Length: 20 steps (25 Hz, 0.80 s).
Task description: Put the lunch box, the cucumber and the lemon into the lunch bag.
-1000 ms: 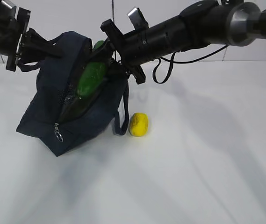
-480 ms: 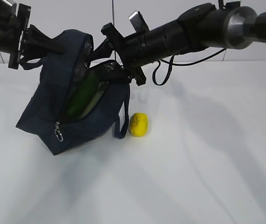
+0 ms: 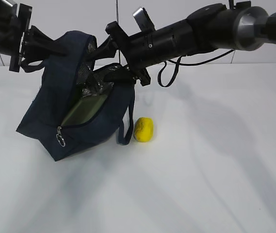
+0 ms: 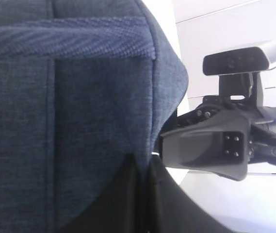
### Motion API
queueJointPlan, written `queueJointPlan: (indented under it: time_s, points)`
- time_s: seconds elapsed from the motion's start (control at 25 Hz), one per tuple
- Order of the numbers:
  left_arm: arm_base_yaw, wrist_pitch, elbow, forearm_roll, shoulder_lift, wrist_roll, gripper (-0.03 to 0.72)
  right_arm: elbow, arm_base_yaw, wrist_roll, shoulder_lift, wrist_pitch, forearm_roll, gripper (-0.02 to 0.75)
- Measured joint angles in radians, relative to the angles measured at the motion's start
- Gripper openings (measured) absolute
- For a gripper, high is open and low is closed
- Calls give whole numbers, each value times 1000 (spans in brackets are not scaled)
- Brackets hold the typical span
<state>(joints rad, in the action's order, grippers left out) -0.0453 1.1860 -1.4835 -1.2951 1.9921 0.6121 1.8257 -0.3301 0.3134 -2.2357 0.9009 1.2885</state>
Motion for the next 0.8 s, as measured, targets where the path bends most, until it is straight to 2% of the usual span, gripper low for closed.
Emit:
queueJointPlan:
  time_s: [0.24, 0.4, 0.6, 0.8]
  points:
    - [-13, 0, 0, 50, 0, 0, -8, 0, 23, 44, 0, 109, -9, 508]
    - [-60, 0, 0, 79, 0, -10, -8, 0, 25, 36, 0, 150, -54, 509]
    - [-130, 2, 0, 143, 0, -19, -8, 1, 28, -39, 29, 170, -231, 508]
    - [-149, 2, -1, 271, 0, -56, -8, 26, 28, -130, 73, 186, -432, 508]
